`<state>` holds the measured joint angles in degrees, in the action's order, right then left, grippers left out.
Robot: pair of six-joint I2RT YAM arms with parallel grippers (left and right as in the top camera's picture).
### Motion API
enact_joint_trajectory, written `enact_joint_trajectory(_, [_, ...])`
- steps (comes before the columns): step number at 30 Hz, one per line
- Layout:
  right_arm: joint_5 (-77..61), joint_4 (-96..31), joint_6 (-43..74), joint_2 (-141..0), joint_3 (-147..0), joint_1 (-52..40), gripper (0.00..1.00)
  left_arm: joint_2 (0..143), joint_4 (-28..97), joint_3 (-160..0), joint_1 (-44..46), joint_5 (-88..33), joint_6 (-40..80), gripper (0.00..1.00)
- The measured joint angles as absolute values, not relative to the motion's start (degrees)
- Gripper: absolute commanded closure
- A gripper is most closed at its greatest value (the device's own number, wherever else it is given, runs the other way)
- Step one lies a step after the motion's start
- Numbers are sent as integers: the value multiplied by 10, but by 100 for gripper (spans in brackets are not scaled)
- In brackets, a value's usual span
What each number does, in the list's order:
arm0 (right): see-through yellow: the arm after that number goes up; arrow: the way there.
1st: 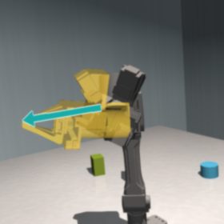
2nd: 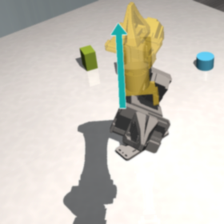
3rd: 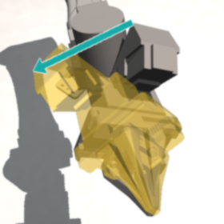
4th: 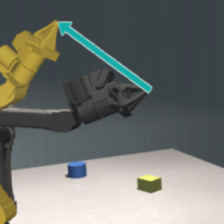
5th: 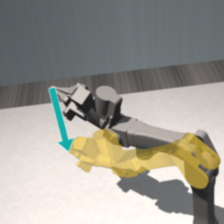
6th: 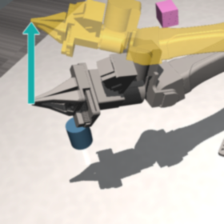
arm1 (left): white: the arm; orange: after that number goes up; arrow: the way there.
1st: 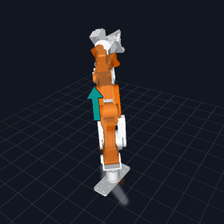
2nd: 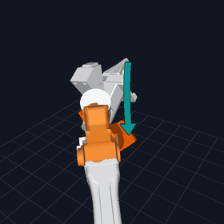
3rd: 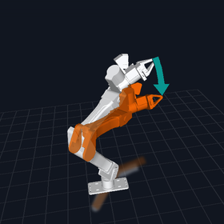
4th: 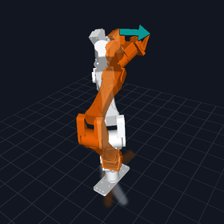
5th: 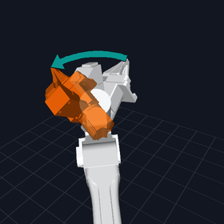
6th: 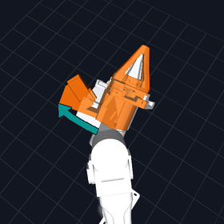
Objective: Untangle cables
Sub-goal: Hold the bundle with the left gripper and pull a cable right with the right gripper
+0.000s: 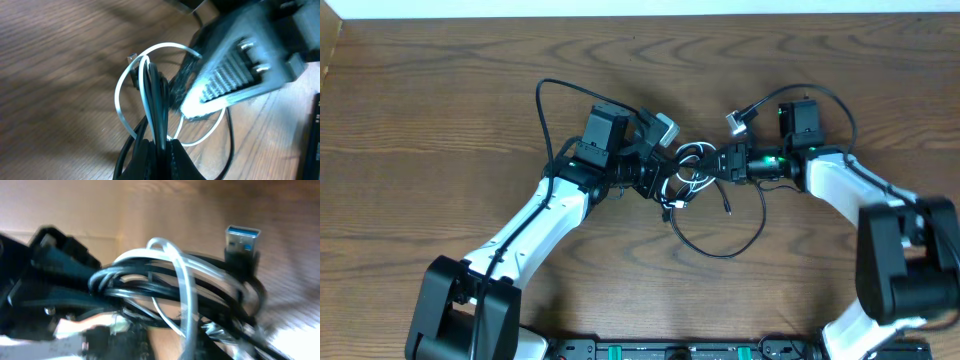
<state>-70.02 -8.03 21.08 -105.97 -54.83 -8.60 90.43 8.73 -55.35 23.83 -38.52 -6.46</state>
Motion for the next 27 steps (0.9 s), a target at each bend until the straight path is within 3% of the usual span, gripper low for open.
enact_joint_trajectory(7, [-834, 138, 278, -1102, -542, -85, 99, 904, 111, -554, 238, -396, -89, 92])
enact_joint_trajectory(15, [-848, 476, 465, -1102, -544, -12, 99, 904, 197, -553, 238, -404, -135, 92])
enact_joint_trajectory(27, [-743, 495, 475, -1102, -543, 41, 98, 904, 213, -553, 238, -405, -153, 92])
